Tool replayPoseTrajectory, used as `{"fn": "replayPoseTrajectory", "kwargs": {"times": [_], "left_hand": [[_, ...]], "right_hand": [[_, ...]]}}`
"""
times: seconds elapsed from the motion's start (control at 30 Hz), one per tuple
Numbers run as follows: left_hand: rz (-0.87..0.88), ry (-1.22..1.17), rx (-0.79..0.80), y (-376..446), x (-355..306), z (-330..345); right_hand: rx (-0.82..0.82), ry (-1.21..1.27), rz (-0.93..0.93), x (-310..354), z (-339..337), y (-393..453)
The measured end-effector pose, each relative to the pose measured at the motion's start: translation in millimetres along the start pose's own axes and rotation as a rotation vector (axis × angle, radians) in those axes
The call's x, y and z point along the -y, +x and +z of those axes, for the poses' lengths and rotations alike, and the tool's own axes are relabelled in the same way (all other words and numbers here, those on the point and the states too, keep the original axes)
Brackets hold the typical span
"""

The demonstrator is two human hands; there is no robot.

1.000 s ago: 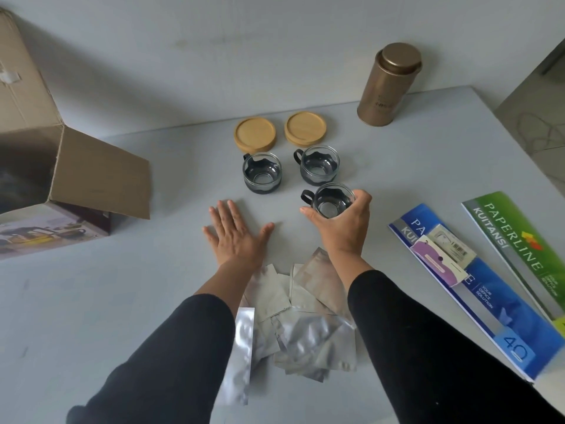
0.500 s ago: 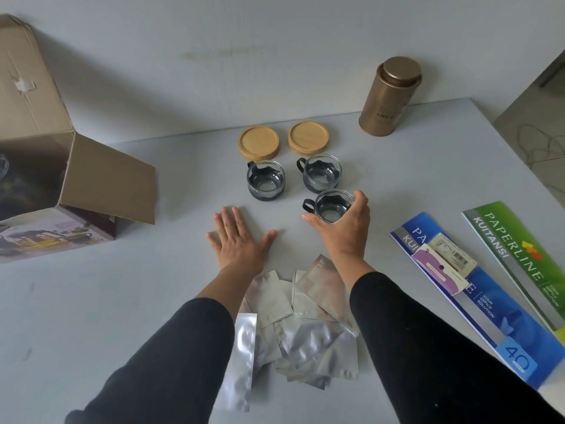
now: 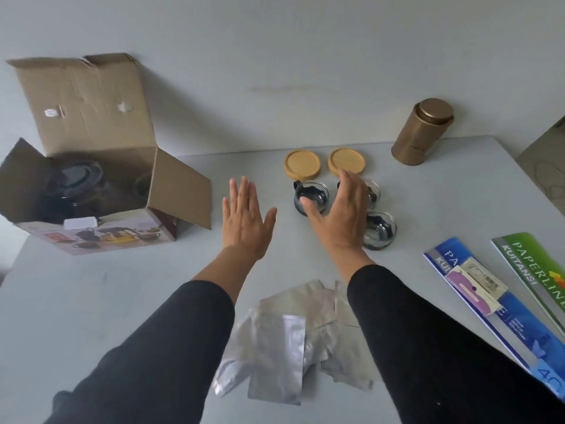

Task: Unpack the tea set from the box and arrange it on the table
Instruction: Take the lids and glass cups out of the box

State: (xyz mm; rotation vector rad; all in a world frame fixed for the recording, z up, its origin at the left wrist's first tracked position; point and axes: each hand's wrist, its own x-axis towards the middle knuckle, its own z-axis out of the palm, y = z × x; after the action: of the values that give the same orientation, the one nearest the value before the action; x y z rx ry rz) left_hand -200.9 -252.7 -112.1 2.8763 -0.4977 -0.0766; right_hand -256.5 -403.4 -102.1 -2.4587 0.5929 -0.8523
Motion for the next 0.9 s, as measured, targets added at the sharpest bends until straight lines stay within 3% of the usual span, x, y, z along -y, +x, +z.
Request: {"fn": "replayPoseTrajectory", "kwargs": {"times": [0.13,0.27,0.43,0.63,0.9], "left_hand": [[0.034,0.065,-0.091,11,48,-49],[-0.062,0.081,-0.141,16,130,-87],[-0.170,0.164,-0.070,22,232,-110],[-0.163,0.189,0.084,34,289,-110],[-0.105,0.160,0.039,35,301,-97]], "right_hand": [[0.033,0.059,-0.087,70,24,1],[0.117,0.138,-0.169,147,59,-4],[0.338,0.111,-0.303,231,114,-11],[0.631,-0.314,-0.342,271,170,-8],[0.771,-0.797,-0.372,299,192,11]]}}
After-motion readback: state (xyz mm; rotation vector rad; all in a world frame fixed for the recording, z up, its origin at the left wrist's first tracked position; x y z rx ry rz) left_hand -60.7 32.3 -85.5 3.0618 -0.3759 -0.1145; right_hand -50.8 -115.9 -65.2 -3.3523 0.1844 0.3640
